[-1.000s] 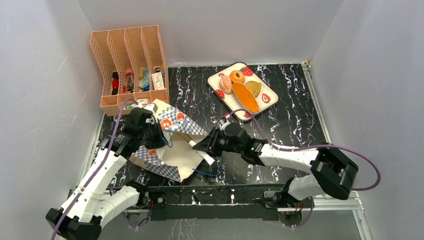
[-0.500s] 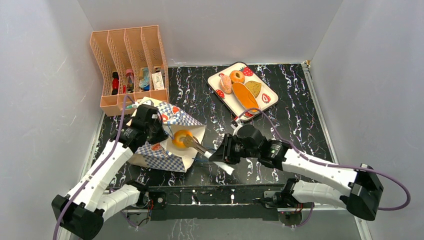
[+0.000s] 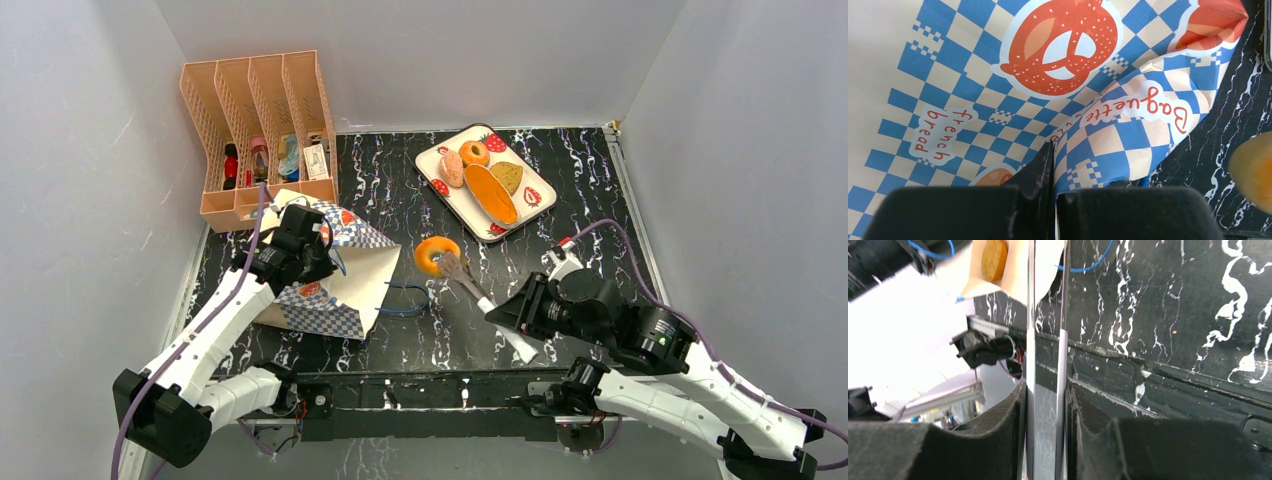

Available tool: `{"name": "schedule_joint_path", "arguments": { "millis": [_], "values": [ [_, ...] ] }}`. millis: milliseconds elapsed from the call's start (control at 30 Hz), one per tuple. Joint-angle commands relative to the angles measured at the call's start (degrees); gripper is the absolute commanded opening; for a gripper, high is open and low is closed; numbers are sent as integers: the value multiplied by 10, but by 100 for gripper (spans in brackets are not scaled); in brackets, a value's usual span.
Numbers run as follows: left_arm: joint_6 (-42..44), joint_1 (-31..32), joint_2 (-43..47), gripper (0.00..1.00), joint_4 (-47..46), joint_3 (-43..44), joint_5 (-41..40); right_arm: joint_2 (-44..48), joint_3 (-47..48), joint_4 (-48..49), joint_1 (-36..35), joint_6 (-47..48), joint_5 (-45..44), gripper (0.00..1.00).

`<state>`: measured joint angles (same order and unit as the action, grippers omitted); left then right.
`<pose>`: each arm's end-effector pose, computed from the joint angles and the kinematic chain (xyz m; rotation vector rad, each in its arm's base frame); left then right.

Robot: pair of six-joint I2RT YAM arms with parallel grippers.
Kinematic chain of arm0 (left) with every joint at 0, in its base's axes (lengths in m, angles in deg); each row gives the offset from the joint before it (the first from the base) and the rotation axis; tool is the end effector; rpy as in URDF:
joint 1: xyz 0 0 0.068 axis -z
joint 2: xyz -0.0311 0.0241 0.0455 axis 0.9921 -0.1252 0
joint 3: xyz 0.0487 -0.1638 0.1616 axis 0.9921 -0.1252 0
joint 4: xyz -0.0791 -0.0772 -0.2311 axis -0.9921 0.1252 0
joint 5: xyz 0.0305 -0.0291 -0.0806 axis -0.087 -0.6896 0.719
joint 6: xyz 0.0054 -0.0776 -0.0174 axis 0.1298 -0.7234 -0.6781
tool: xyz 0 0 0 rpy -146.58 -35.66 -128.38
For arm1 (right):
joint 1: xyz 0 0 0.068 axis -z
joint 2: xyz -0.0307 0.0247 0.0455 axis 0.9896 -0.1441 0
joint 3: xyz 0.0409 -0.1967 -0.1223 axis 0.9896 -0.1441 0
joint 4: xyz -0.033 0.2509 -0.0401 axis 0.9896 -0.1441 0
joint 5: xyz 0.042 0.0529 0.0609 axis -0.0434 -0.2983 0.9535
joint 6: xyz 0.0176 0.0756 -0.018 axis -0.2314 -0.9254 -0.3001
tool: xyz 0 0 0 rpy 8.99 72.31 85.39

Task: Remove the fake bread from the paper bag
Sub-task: Pick up the fake bread from the paper bag, then place the fake bread in the container.

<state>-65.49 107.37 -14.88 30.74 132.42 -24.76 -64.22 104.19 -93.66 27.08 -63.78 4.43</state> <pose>0.2311 -0.0899 0.2332 -0.4182 2.3843 -0.2637 0.0909 0.1260 0.2718 0.2303 2.4353 1.0622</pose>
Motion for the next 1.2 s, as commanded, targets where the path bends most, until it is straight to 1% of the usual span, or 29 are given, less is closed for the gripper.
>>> {"name": "schedule_joint_path", "arguments": {
  "millis": [0,100,133,267,367,433,533,600,733,833,933,1067,1167],
  "values": [
    [40,0,26,0,2,-9,3,2,61,28,0,-33,-111,0],
    [61,1,46,0,-21,-22,55,-41,72,51,0,-29,-134,0],
    [70,1,52,0,-30,-25,75,-64,72,74,0,-26,-138,0],
    [111,1,87,0,-62,-29,176,-130,90,130,0,-9,-171,0],
    [142,1,109,0,-59,-17,239,-176,114,166,8,12,-194,0],
    [159,1,124,0,-44,-5,269,-201,122,194,29,26,-184,0],
    [180,1,147,0,-22,6,312,-228,119,236,100,42,-122,0],
    [191,1,162,0,-5,12,326,-236,109,265,152,51,-88,0],
    [202,1,198,0,17,20,350,-258,96,303,218,66,-39,0],
    [200,1,221,0,24,31,369,-262,83,325,245,68,-31,0],
    [199,1,234,0,51,46,381,-260,54,356,269,69,-27,0],
    [205,1,228,0,88,72,393,-251,13,392,310,62,-2,0],
    [212,1,215,0,107,85,393,-243,-6,399,338,60,13,0]
  ]
}}
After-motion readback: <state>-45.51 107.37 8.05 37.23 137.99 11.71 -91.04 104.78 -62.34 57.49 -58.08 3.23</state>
